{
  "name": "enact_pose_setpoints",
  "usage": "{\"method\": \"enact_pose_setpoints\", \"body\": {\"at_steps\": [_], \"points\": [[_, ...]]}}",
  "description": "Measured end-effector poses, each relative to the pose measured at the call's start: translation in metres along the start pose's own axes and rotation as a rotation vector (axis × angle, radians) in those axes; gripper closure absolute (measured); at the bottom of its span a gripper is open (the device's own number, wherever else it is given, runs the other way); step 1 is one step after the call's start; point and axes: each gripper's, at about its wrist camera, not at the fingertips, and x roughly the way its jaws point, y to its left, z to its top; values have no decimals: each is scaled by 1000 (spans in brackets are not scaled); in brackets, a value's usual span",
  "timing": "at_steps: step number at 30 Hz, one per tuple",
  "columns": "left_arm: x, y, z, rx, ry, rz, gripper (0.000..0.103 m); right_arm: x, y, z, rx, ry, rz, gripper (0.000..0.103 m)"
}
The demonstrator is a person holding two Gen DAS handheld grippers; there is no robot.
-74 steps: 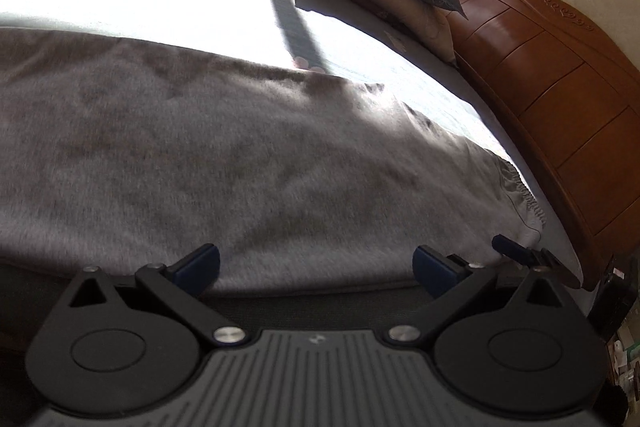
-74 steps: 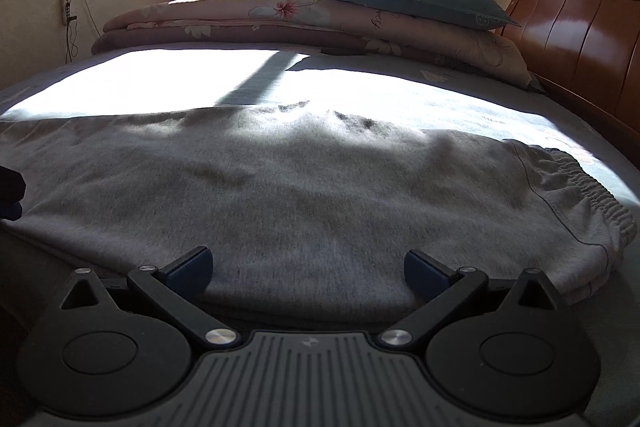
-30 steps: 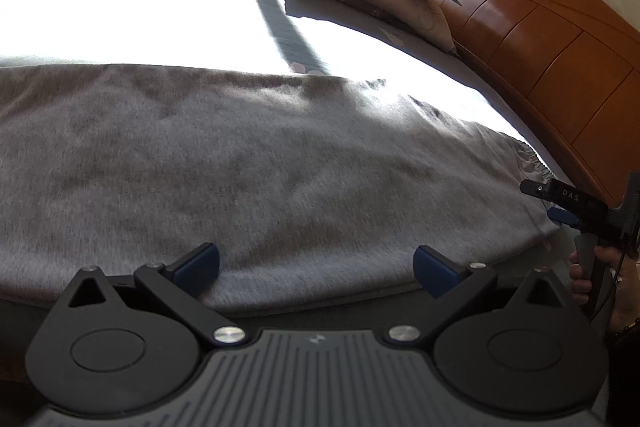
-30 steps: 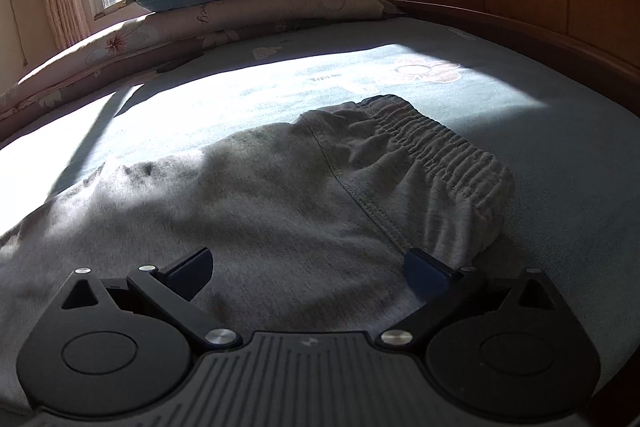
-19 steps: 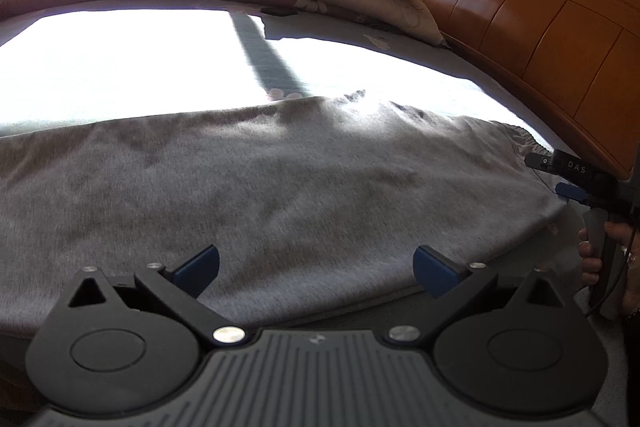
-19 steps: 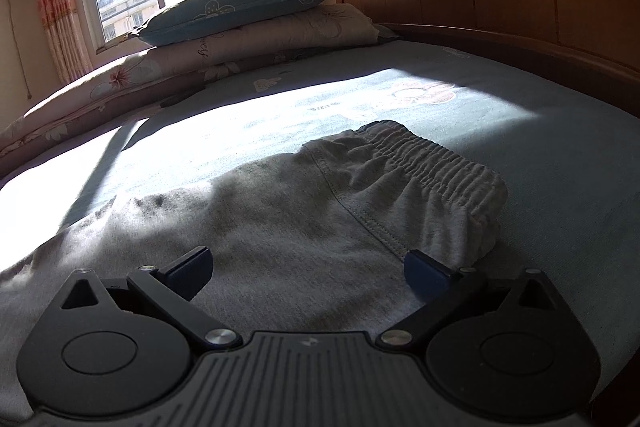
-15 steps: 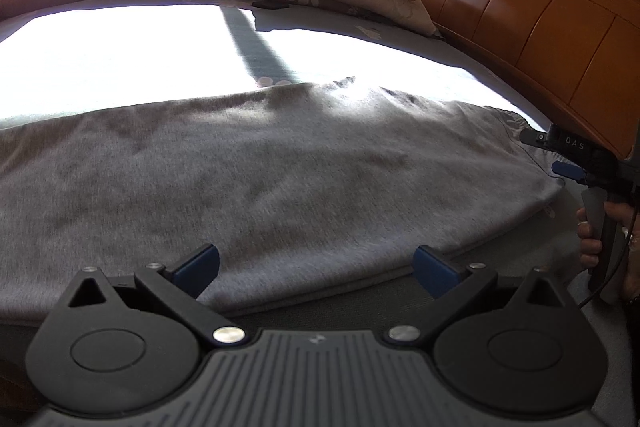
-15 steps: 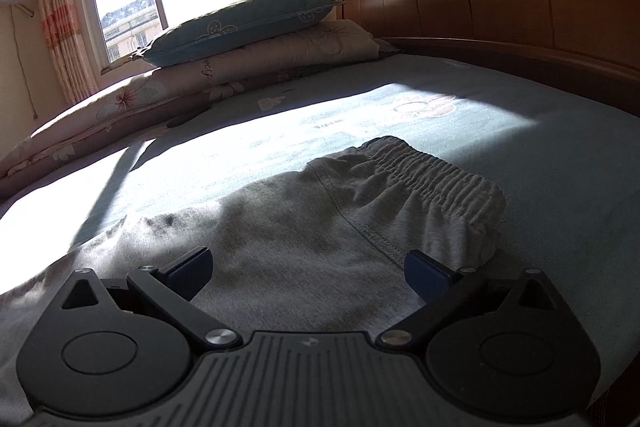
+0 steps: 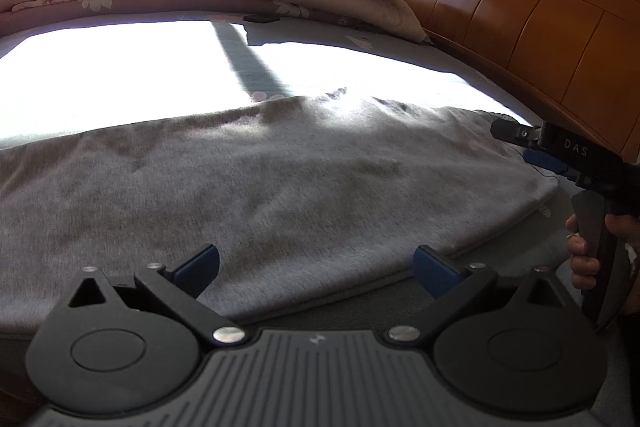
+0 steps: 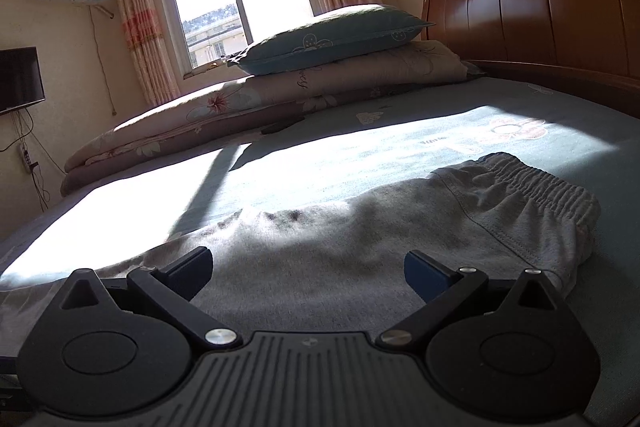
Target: Fold clothes
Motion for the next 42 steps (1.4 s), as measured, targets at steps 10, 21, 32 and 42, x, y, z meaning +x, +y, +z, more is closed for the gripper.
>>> {"method": "enact_pose_setpoints", "body": {"at_steps": [10, 21, 32, 42], "points": [[12, -8, -17, -1, 29, -13, 1, 5, 21, -7, -74, 37, 10, 0], [25, -10, -8, -41, 34, -52, 1, 7, 14, -7, -32, 50, 9, 0], [-86, 69, 103, -160, 61, 134, 1, 17, 6, 0, 94, 69, 75, 0], [-142, 231, 112, -407, -16, 259, 1, 29, -23, -2, 314, 136, 85, 0]]}}
